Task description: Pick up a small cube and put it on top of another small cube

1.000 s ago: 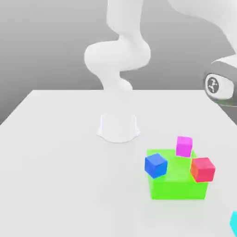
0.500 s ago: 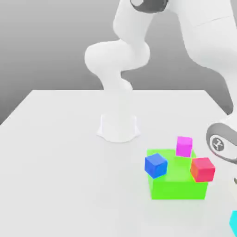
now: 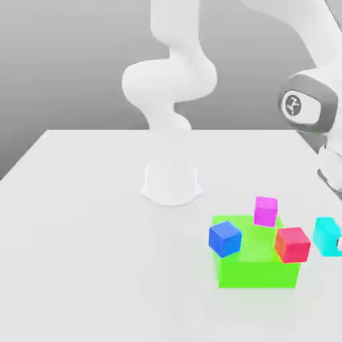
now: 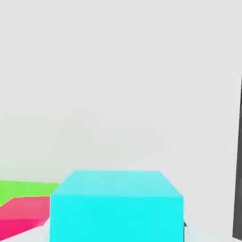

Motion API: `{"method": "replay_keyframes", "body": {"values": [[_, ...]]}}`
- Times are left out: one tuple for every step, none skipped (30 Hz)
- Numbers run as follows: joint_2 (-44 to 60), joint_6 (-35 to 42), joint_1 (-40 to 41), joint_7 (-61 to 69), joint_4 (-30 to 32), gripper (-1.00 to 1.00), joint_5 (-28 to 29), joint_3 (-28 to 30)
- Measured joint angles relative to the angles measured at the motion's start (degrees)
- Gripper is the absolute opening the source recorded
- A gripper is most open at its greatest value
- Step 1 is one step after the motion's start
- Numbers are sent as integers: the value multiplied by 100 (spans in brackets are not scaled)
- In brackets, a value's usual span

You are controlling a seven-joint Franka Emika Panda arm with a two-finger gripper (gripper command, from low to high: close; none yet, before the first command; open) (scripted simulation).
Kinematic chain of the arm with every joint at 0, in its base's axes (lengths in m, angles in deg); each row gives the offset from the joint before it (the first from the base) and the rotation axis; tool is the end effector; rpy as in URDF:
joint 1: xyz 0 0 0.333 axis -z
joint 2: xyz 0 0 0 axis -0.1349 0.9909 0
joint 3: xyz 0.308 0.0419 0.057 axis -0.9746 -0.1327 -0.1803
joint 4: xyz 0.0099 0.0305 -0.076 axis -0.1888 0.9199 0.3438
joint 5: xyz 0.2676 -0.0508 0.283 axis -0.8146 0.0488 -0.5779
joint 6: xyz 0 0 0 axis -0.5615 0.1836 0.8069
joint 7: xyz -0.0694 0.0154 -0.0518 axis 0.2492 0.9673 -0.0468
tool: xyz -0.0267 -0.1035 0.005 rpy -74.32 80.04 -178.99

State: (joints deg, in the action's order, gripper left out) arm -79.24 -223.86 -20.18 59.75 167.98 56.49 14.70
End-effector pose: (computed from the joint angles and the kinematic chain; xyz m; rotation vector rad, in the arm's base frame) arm 0.3960 0.2642 0.2924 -2.8566 -1.3070 0.0049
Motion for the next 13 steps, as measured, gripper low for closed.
{"method": "replay_keyframes", "body": {"values": [[-202, 50, -15, 52, 151, -100, -33, 11], [-403, 98, -26, 103, 302, -100, -65, 18], [-607, 148, -39, 153, 454, -100, -95, 28], [-801, 191, -51, 202, 604, -100, -122, 36], [-901, 165, -59, 237, 728, -100, -142, 38], [-850, 34, -63, 252, 810, -100, -147, 36], [-724, -156, -64, 250, 873, -100, -139, 32], [-560, -373, -60, 237, 926, -100, -119, 29], [-377, -604, -53, 213, 975, -100, -84, 32], [-238, -777, -52, 191, 1009, 100, -52, 36], [-238, -777, -49, 191, 1009, 100, -52, 36], [-238, -777, -50, 191, 1009, 100, -52, 36], [-238, -777, -49, 191, 1009, 100, -52, 36]]}}
